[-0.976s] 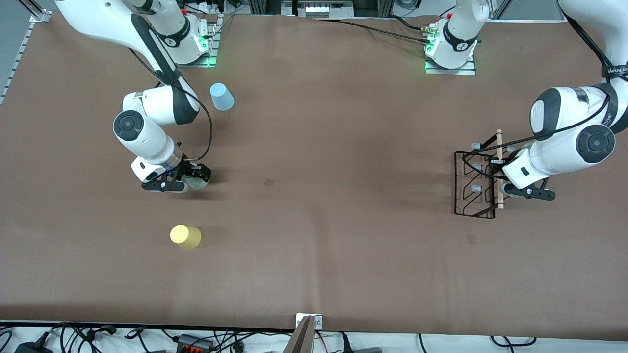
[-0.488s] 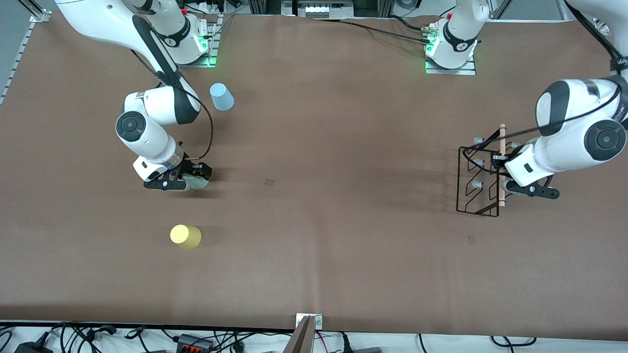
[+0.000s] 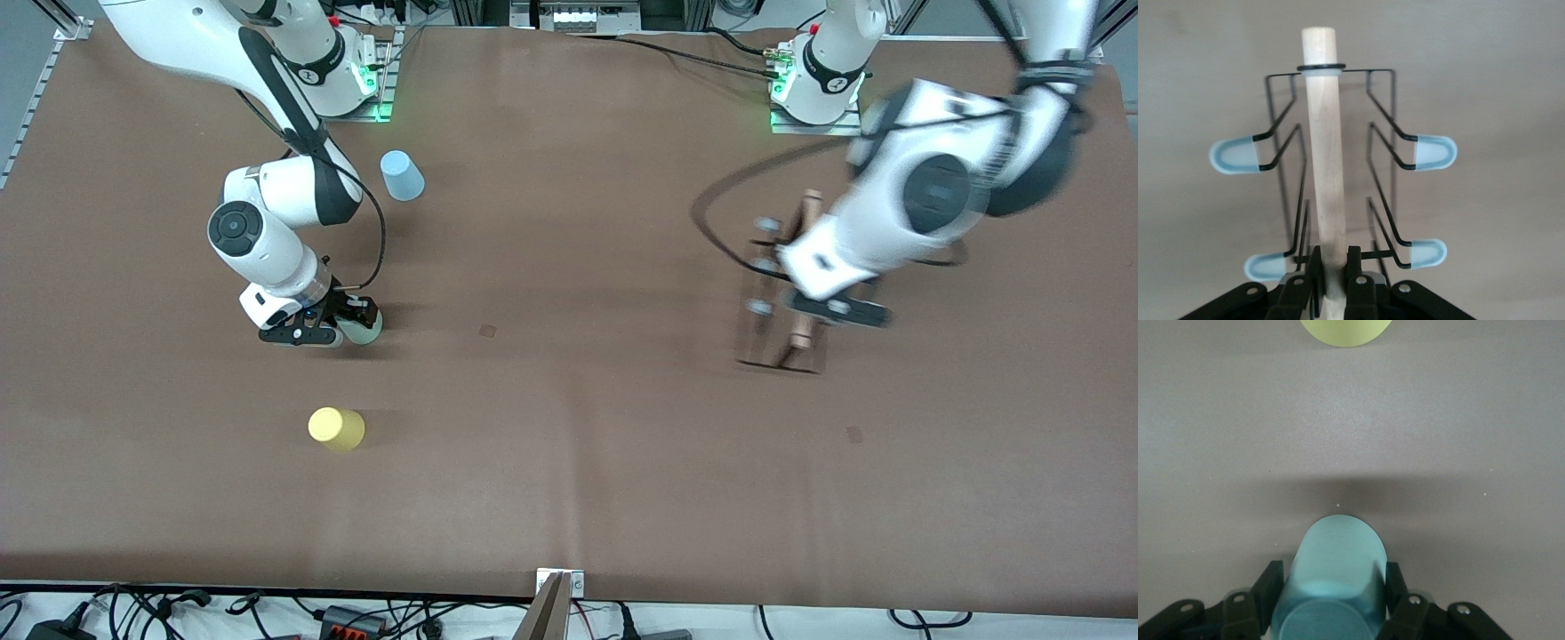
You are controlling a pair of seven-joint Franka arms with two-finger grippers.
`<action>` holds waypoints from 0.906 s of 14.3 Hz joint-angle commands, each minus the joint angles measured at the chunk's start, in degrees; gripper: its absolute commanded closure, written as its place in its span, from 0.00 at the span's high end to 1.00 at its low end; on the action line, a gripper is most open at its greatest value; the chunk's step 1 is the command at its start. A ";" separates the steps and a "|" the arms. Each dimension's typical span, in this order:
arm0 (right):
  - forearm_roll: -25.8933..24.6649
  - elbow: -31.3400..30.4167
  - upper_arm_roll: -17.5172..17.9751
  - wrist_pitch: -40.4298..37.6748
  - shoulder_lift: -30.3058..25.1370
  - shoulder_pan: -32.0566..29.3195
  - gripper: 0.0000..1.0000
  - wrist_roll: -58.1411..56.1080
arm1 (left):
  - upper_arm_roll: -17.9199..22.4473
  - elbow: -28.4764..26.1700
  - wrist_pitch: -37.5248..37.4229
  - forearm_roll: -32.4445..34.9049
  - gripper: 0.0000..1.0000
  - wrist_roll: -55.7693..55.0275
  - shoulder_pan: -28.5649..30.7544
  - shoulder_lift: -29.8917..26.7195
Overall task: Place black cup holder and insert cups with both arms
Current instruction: 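Carry the rack with the left gripper to the table middle and release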
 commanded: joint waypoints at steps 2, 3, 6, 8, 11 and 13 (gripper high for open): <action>0.09 3.05 -0.19 -6.52 -2.39 -0.01 0.27 -1.52 | -4.15 1.33 1.52 1.04 0.01 -10.44 -5.61 2.52; 0.00 5.34 -0.36 -9.95 -2.57 -0.09 0.27 -2.13 | -4.15 1.33 2.49 1.04 0.01 -12.72 -7.20 2.70; -0.27 11.06 -0.54 -17.87 -3.71 -1.85 0.27 -6.78 | -4.06 1.33 6.52 1.04 0.01 -18.18 -12.03 5.77; -0.36 14.40 -0.63 -23.06 -4.50 -2.99 0.27 -9.85 | -4.06 1.33 9.86 1.12 0.01 -20.73 -13.36 7.70; -0.36 19.14 -0.72 -30.70 -5.65 -4.22 0.27 -11.19 | -4.15 1.41 13.12 1.12 0.01 -23.38 -14.77 9.29; -0.36 22.31 -0.72 -34.14 -5.56 -4.31 0.27 -11.10 | -4.06 1.41 15.40 1.04 0.01 -23.56 -14.77 10.52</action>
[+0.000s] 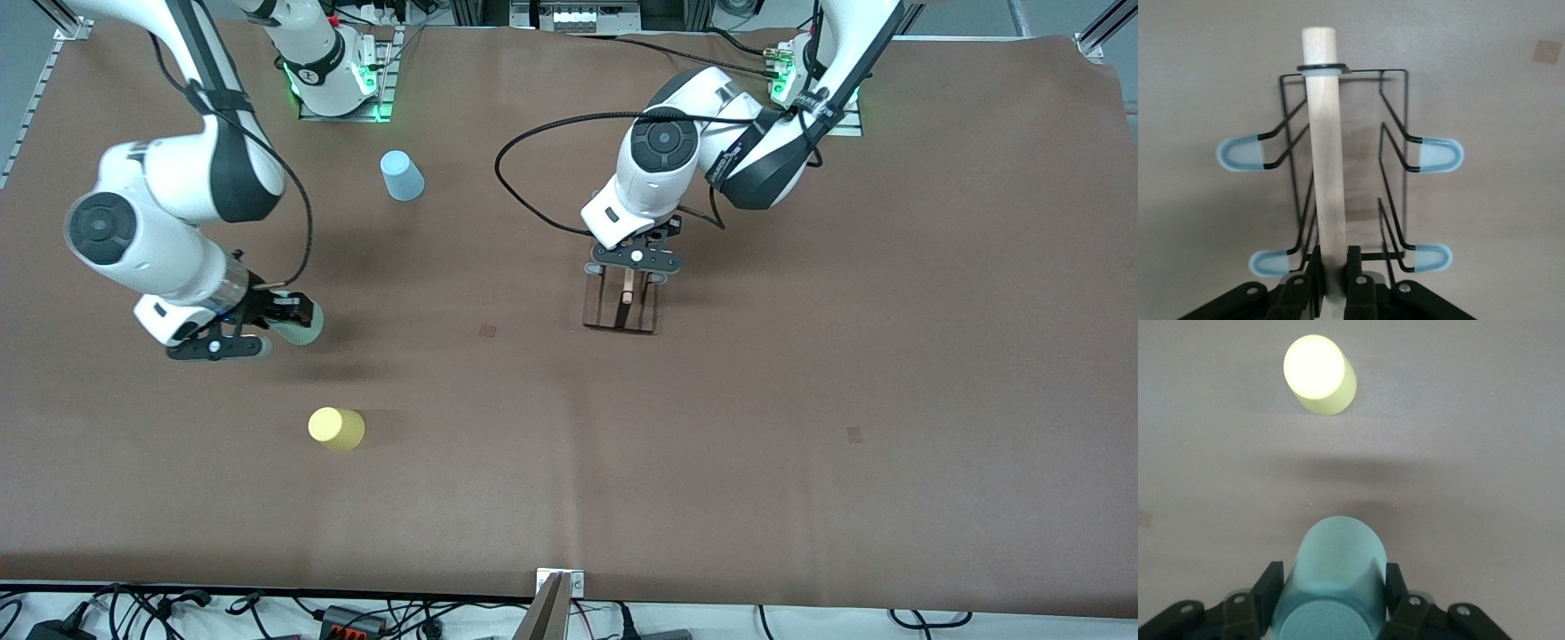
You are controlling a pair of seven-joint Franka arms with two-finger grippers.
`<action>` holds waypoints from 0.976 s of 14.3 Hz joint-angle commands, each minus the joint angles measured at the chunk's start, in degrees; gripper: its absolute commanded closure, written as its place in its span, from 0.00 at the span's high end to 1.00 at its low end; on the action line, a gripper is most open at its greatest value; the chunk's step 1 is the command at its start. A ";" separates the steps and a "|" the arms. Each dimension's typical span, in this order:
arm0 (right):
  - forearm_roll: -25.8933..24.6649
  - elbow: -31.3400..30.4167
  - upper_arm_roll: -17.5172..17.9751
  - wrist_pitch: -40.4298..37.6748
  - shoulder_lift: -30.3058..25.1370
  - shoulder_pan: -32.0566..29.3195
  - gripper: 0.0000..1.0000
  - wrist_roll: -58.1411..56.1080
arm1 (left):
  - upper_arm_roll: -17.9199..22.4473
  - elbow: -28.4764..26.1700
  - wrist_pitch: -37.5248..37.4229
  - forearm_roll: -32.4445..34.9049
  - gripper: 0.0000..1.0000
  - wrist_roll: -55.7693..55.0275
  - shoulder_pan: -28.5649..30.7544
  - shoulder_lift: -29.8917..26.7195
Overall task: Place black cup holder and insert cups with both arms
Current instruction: 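Carry the rack with the left gripper to the table middle and release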
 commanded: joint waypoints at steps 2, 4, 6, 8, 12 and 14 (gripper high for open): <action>-0.13 7.65 0.39 -7.99 0.87 -0.64 0.27 -0.98 | 0.14 1.49 3.22 1.01 0.01 -1.81 -0.25 1.79; -0.04 9.43 0.30 -12.04 0.70 -0.73 0.27 -0.90 | 0.23 1.58 4.02 1.01 0.01 -2.51 -0.25 2.50; -0.04 9.43 0.04 -15.03 -0.96 -1.00 0.27 -0.63 | 0.32 1.58 4.63 1.01 0.01 -2.61 -0.25 3.20; 0.14 8.99 0.12 -17.85 -1.50 -0.65 0.27 0.42 | 0.40 1.58 4.63 1.01 0.08 -2.60 -0.25 3.29; -0.04 8.90 0.48 -18.91 -1.59 -0.21 0.28 0.33 | 0.93 1.49 4.11 1.10 1.00 -2.61 0.54 2.86; 0.05 8.82 0.65 -21.09 -2.81 -0.29 0.29 -0.37 | 1.02 1.49 2.01 1.80 1.00 -2.17 1.76 0.32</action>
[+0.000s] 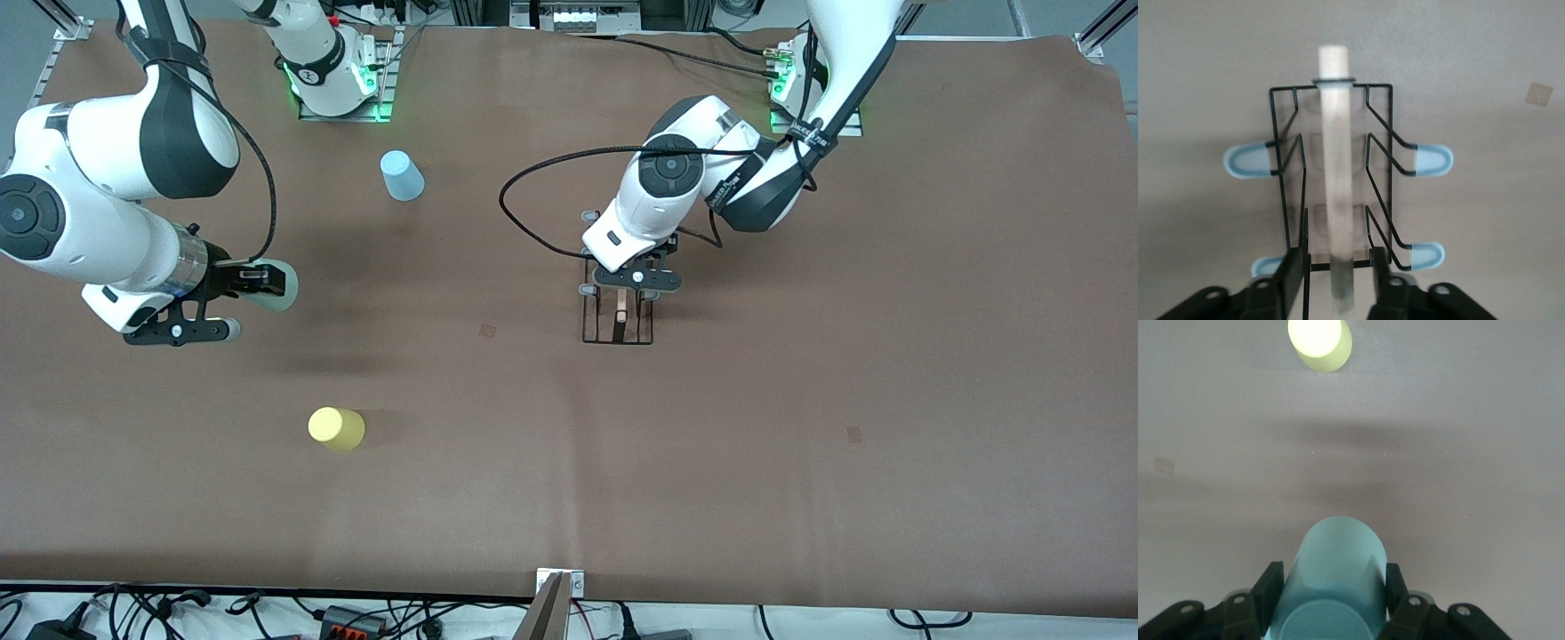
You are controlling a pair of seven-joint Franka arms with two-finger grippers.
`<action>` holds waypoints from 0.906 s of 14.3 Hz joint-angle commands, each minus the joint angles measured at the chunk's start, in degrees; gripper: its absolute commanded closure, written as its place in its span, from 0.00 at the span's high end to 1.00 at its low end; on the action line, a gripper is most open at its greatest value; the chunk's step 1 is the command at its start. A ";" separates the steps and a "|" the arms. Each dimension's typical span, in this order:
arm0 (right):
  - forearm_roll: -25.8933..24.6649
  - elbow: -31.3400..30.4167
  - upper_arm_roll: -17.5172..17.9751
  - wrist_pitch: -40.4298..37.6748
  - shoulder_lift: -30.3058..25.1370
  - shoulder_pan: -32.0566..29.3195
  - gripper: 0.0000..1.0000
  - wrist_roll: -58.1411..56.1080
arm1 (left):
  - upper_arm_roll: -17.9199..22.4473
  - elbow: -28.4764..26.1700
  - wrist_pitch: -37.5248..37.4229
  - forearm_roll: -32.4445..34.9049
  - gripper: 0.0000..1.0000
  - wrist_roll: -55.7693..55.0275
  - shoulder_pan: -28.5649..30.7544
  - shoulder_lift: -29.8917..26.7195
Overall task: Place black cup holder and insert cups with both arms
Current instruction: 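Carry the rack with the left gripper to the table middle and release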
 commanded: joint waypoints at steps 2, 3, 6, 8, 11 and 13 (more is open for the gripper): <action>0.13 -1.65 0.35 -3.25 -3.83 0.36 0.29 0.21 | 0.21 2.57 -8.88 6.31 1.00 -0.05 1.70 -5.92; 0.13 -2.27 0.35 -2.38 -4.10 0.63 0.29 0.57 | 0.21 4.93 -14.66 10.17 1.00 -0.05 1.79 -6.81; 0.84 -2.37 0.52 -1.23 -4.02 0.80 0.29 0.66 | -0.41 13.63 -32.25 21.18 1.00 0.74 1.97 -6.99; 0.93 -3.07 1.83 -0.53 -4.02 2.72 0.31 5.54 | -0.41 17.16 -36.14 20.84 1.00 10.17 5.29 -7.43; 0.75 -2.72 1.93 1.31 -3.05 10.11 0.28 18.21 | -0.76 17.79 -36.86 17.97 1.00 25.49 13.11 -10.15; 1.62 -2.28 2.02 2.89 -2.52 11.78 0.28 21.47 | -0.59 17.70 -37.13 9.29 1.00 32.00 19.78 -11.56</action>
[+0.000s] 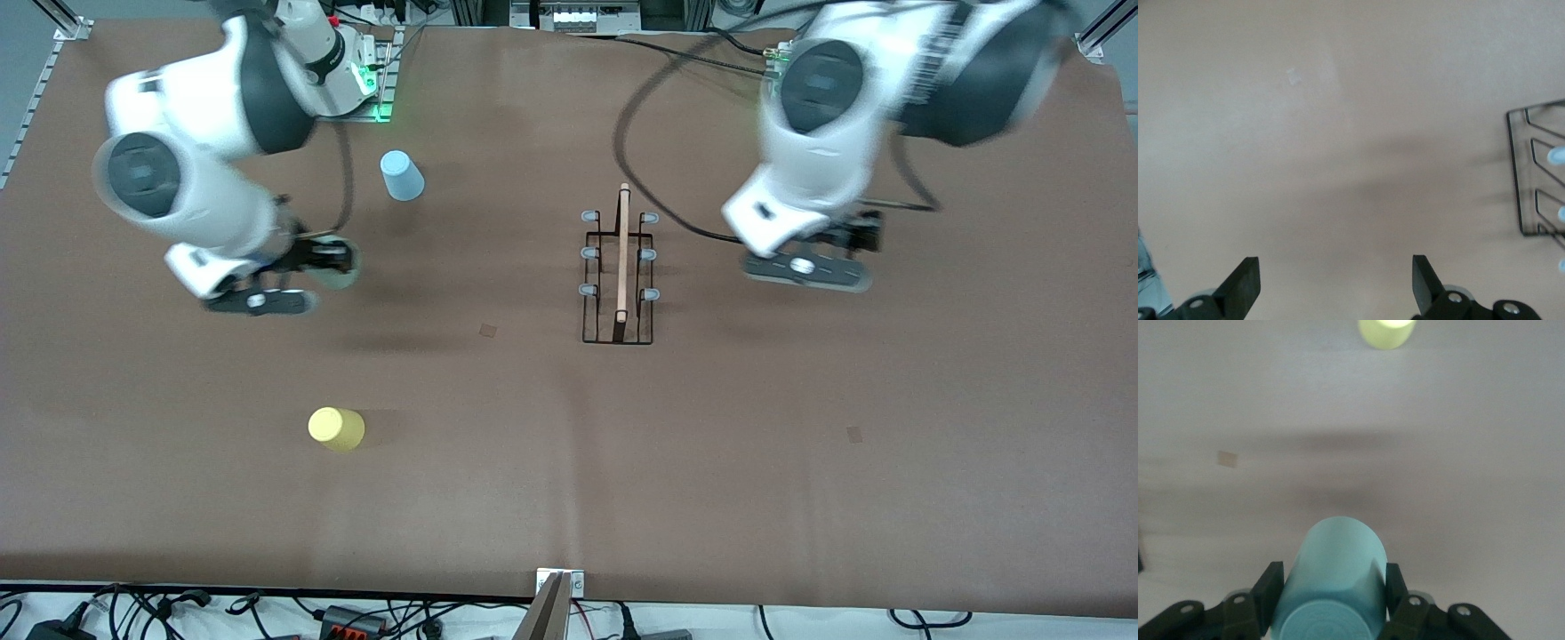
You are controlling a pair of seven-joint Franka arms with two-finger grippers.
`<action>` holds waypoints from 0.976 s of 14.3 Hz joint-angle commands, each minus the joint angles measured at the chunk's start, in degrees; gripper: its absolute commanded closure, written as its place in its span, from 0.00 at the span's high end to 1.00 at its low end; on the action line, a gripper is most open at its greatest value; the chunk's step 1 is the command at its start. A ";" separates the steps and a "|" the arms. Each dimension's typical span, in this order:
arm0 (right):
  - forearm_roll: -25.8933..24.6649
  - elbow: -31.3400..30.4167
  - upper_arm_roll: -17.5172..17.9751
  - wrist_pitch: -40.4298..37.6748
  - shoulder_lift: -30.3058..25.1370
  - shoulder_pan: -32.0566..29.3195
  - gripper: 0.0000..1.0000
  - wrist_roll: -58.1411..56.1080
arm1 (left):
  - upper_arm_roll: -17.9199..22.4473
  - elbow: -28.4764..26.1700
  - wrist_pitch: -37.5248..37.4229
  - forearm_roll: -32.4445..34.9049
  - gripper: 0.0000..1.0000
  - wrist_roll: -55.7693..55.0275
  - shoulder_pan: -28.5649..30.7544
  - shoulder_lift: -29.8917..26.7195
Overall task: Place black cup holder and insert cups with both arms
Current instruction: 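Carry the teal cup with the right gripper toward the rack while the left gripper withdraws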
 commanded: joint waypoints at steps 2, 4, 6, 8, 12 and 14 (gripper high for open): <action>3.22 -0.27 -0.34 4.31 0.29 4.05 0.27 11.15 | -0.56 0.24 -1.27 -11.24 1.00 8.77 11.14 -2.58; 3.93 -0.27 -0.26 7.47 1.25 5.98 0.27 18.02 | -0.74 0.33 -0.92 -12.30 1.00 9.47 14.75 -2.76; 4.89 -0.27 0.70 9.67 2.13 8.62 0.27 25.22 | -0.30 0.51 -0.74 -12.57 1.00 9.74 15.20 -2.41; 5.17 -0.27 0.89 12.22 3.36 13.09 0.26 32.87 | -0.04 3.13 -0.74 -11.96 1.00 9.65 15.29 -2.14; 5.43 0.43 0.97 14.68 4.33 20.04 0.26 42.71 | 0.40 3.93 -0.66 -12.56 1.00 9.65 17.91 -1.09; 5.08 1.83 1.15 17.06 5.91 24.08 0.26 50.18 | 0.40 6.47 -0.74 -12.40 1.00 9.30 18.89 0.58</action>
